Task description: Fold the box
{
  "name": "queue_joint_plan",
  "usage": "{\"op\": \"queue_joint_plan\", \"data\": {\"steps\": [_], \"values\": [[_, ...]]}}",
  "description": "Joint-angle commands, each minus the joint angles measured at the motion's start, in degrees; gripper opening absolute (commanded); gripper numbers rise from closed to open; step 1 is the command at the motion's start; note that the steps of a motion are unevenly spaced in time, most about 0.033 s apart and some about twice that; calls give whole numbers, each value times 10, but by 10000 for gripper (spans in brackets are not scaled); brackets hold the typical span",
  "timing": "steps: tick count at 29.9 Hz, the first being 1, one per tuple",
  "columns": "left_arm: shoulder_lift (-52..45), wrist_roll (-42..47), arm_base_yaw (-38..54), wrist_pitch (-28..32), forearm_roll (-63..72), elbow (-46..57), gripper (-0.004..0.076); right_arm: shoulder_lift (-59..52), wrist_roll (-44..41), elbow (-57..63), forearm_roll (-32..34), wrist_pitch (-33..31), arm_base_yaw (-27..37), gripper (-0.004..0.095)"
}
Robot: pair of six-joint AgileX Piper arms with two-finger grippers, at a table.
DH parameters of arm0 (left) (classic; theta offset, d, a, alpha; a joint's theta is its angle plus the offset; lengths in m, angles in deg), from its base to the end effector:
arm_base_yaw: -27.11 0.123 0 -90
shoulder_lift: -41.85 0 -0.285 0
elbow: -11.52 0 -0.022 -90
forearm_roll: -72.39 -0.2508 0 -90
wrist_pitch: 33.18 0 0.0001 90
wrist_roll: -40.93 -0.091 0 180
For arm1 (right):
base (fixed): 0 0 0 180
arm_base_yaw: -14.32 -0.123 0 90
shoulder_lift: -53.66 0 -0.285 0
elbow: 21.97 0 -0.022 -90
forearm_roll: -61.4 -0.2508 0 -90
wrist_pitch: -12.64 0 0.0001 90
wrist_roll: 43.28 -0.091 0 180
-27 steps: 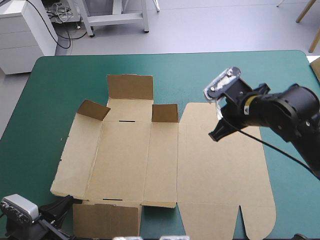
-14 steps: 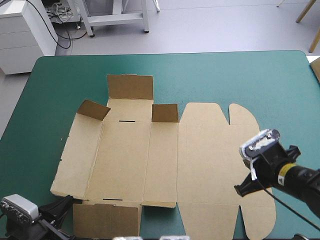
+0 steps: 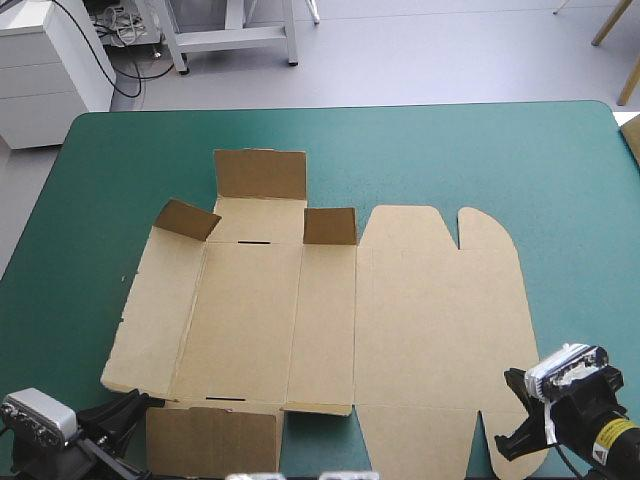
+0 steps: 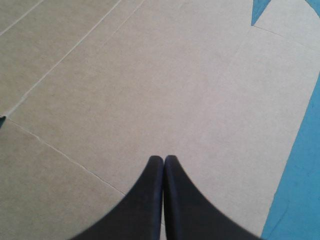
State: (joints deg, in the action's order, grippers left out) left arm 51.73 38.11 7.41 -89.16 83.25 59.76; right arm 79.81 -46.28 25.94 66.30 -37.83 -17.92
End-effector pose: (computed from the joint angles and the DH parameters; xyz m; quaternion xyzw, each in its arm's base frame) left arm -0.0021 -0.0144 0.2869 0.1614 0.8196 -0.1731 0.5217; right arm 0.0490 0.0238 0.2872 -0.2317 0.8535 0.1009 0.4558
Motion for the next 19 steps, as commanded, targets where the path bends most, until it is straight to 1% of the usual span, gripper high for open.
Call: {"op": "queue_joint_plan", "data": {"steps": [1, 3, 4, 6, 7, 16, 19], "values": [[10, 2, -5, 41, 10, -12, 198, -34, -1, 4, -7, 56, 4, -20], [10, 2, -5, 40, 10, -12, 298, -50, -1, 5, -7, 62, 4, -20], [10, 2, -5, 40, 10, -12, 361, -57, -1, 6, -7, 65, 4, -20], [10, 2, -5, 40, 10, -12, 410, -66, -1, 7, -6, 67, 4, -20], [10, 2, -5, 42, 10, -12, 418, -67, -1, 7, -5, 67, 4, -20], [10, 4, -5, 40, 32, -12, 403, -67, 1, 7, -5, 67, 4, -20], [15, 4, -5, 24, 17, -12, 396, -67, 1, 7, -5, 67, 4, -20]]}}
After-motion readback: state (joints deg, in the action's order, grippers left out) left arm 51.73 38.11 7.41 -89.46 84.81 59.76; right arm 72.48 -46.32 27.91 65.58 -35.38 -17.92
